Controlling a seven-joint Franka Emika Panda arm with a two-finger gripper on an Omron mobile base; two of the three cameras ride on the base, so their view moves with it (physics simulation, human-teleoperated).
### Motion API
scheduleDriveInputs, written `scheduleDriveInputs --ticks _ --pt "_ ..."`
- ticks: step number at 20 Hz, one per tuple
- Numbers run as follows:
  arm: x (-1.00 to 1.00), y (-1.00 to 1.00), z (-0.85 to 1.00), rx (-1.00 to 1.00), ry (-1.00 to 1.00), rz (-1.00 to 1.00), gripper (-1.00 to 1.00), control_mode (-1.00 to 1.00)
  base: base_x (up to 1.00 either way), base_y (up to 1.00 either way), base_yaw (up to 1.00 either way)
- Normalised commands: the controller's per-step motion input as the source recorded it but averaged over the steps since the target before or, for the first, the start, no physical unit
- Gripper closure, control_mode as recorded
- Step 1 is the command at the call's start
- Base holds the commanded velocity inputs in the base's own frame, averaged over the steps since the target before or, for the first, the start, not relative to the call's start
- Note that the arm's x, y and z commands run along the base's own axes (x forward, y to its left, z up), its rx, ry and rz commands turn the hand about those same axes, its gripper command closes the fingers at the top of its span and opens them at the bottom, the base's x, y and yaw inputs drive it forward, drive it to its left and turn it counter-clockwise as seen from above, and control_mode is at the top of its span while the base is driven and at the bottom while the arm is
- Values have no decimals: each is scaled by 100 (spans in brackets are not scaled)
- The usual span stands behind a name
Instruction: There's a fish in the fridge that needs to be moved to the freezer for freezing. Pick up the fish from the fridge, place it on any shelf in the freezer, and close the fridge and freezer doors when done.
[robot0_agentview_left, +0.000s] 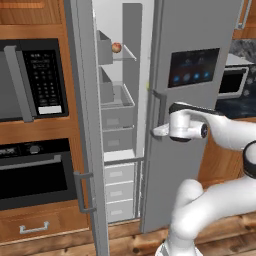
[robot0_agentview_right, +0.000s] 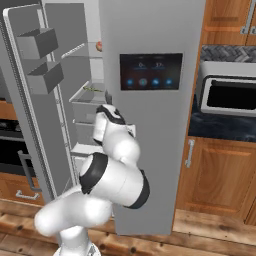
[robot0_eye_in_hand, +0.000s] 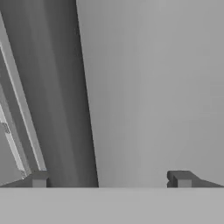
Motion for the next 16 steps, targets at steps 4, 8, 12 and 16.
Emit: scheduleDriveInputs --ticks 4,8,12,16 --pt "55 24 0 -3 0 -15 -100 -100 0 0 0" --pt "46 25 0 -3 0 -15 -100 -100 0 0 0" --pt "50 23 0 -3 0 -15 -100 -100 0 0 0" --pt "54 1 13 0 0 -11 -100 -100 0 0 0"
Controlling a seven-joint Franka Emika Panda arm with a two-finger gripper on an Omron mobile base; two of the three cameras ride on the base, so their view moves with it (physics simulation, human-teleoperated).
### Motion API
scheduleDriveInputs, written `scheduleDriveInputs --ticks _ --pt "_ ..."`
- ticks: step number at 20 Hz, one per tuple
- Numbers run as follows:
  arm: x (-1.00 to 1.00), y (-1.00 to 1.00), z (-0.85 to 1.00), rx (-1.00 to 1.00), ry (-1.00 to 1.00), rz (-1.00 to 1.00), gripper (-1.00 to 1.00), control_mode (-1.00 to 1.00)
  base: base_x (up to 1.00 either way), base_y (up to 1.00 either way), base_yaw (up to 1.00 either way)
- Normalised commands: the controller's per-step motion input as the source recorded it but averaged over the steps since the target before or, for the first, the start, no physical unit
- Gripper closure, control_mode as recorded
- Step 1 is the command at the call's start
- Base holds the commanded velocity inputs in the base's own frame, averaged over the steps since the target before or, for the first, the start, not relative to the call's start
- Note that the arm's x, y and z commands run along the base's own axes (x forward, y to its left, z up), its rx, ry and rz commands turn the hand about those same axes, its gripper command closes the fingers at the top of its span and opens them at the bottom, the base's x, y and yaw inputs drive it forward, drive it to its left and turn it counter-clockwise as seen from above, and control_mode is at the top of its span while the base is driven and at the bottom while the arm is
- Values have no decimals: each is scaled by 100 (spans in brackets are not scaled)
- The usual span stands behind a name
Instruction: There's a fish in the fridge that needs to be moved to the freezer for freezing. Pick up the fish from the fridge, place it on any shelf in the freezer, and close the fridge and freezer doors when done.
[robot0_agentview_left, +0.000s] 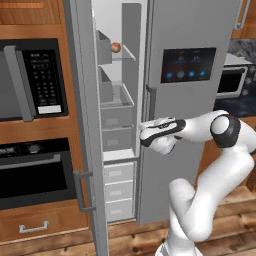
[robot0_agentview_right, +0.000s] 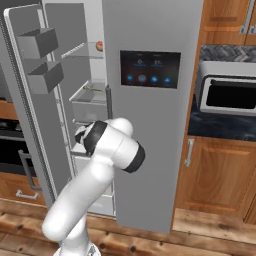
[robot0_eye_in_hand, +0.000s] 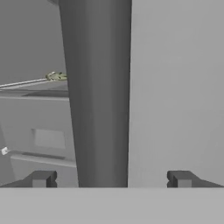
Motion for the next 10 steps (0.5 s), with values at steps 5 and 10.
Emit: scheduleDriveInputs --ticks 5,10 --pt "60 1 19 0 0 -10 -100 -100 0 0 0" --pt "4 0 23 0 0 -9 -100 -100 0 0 0"
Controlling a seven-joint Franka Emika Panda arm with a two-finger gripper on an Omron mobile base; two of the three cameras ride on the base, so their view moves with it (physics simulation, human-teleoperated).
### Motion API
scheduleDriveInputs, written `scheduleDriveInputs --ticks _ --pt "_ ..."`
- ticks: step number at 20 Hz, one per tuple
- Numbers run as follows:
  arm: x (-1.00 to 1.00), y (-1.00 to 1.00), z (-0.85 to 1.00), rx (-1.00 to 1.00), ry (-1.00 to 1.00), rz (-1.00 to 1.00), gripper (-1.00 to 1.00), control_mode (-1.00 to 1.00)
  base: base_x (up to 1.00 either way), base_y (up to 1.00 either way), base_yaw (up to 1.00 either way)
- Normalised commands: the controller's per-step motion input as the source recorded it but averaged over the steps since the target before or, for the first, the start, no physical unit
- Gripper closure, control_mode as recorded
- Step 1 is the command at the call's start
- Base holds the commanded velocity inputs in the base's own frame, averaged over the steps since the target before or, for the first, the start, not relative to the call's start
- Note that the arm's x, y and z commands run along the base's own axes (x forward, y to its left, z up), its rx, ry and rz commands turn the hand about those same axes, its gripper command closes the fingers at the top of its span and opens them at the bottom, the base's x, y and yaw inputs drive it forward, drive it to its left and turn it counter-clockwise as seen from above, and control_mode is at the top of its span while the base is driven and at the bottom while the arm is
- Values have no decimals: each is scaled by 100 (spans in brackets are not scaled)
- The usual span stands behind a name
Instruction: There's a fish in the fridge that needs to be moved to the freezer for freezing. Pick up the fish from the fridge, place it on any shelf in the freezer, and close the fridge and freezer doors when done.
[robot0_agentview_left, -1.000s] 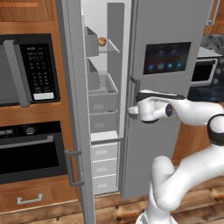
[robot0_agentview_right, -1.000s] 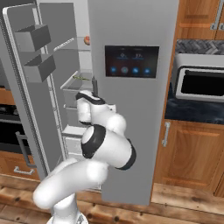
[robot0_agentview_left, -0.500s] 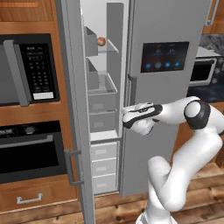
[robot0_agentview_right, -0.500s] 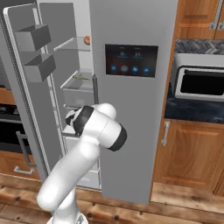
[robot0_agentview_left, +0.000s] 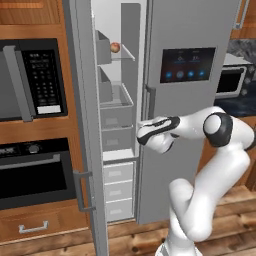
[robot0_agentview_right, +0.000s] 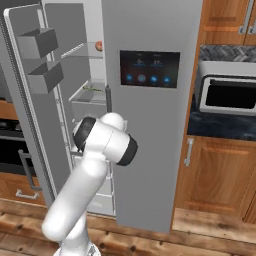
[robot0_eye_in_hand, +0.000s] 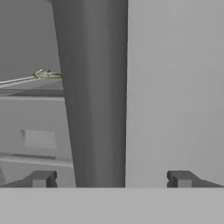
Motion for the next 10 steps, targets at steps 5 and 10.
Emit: scheduleDriveInputs --ticks 5,10 --pt "-16 0 20 0 0 -8 -100 -100 0 0 0" --pt "-43 -10 24 0 0 -7 -100 -100 0 0 0"
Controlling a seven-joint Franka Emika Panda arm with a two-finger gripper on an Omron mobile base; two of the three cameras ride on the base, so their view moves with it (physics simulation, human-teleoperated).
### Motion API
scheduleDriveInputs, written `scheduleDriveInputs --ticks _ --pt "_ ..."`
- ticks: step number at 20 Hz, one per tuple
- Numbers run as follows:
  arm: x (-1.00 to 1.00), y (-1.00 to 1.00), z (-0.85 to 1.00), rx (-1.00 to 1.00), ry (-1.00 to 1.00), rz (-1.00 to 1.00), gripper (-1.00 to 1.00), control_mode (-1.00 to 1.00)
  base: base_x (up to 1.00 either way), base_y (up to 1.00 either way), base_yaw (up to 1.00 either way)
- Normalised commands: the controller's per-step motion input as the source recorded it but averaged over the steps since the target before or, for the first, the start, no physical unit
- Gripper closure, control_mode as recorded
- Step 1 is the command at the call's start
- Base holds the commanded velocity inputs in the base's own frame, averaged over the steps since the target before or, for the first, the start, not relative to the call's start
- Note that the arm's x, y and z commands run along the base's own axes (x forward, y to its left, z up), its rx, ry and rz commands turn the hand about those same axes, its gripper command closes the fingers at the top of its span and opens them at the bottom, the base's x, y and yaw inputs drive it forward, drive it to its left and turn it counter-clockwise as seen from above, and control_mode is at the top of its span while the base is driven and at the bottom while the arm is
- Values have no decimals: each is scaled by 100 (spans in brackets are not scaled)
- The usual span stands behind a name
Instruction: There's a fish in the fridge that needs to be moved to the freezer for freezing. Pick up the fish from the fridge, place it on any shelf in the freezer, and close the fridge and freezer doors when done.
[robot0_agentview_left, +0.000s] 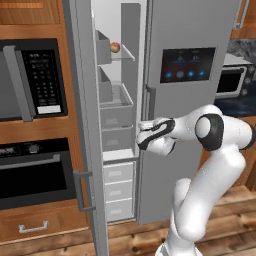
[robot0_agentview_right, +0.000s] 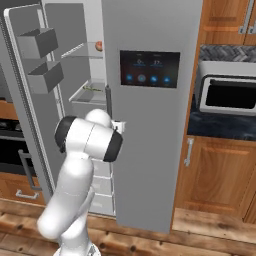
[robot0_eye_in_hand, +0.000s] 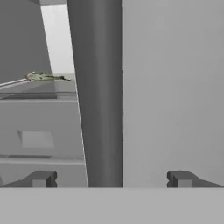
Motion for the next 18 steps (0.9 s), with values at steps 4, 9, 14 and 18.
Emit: scheduleDriveInputs --ticks 4,9,14,18 --pt "-63 -12 46 0 0 -6 -100 -100 0 0 0" --pt "-63 0 61 0 -6 -4 -100 -100 0 0 0" --pt "-64 -3 100 0 -23 -5 -100 -100 0 0 0" --pt "-55 -13 100 0 -21 -5 -100 -100 0 0 0"
